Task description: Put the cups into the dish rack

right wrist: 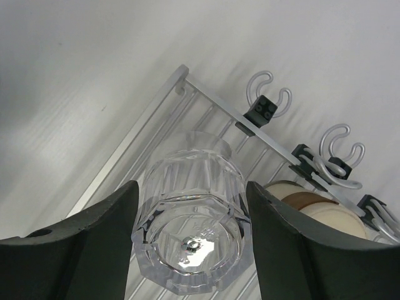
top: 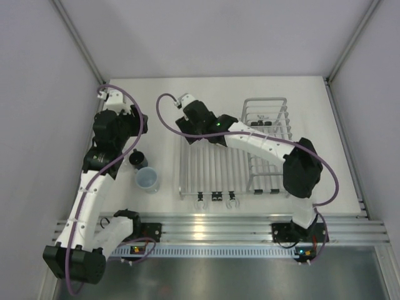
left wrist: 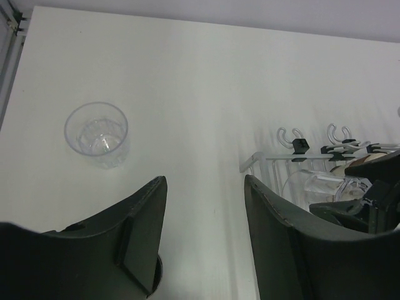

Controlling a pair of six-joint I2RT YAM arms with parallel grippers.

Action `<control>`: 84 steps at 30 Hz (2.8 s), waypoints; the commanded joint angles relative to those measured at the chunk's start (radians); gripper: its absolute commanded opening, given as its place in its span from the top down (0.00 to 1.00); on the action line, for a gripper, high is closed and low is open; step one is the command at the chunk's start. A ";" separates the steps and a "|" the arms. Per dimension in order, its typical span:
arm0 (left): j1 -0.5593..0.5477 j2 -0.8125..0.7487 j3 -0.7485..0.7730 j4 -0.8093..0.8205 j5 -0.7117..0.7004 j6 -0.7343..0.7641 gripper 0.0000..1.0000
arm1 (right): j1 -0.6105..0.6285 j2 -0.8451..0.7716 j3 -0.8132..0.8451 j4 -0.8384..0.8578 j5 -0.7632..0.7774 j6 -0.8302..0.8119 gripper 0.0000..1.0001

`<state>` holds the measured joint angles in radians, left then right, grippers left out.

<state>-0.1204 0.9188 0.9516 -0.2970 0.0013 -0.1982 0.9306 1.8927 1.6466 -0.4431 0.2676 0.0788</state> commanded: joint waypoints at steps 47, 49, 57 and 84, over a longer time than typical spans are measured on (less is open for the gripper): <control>-0.001 -0.011 -0.005 -0.002 -0.046 0.017 0.35 | -0.079 0.258 0.340 -0.218 -0.051 0.013 0.16; -0.001 -0.011 -0.005 -0.004 -0.047 0.017 0.34 | -0.081 0.255 0.335 -0.213 -0.044 0.015 0.15; -0.001 -0.009 -0.010 -0.002 -0.076 0.025 0.34 | -0.084 0.174 0.286 -0.137 0.015 0.016 0.15; 0.016 0.244 0.009 0.015 -0.281 0.098 0.40 | -0.107 -0.645 -0.392 0.342 -0.070 0.081 0.14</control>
<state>-0.1146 1.1202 0.9409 -0.3172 -0.2638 -0.1276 0.8303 1.3239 1.2930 -0.1623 0.2192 0.1345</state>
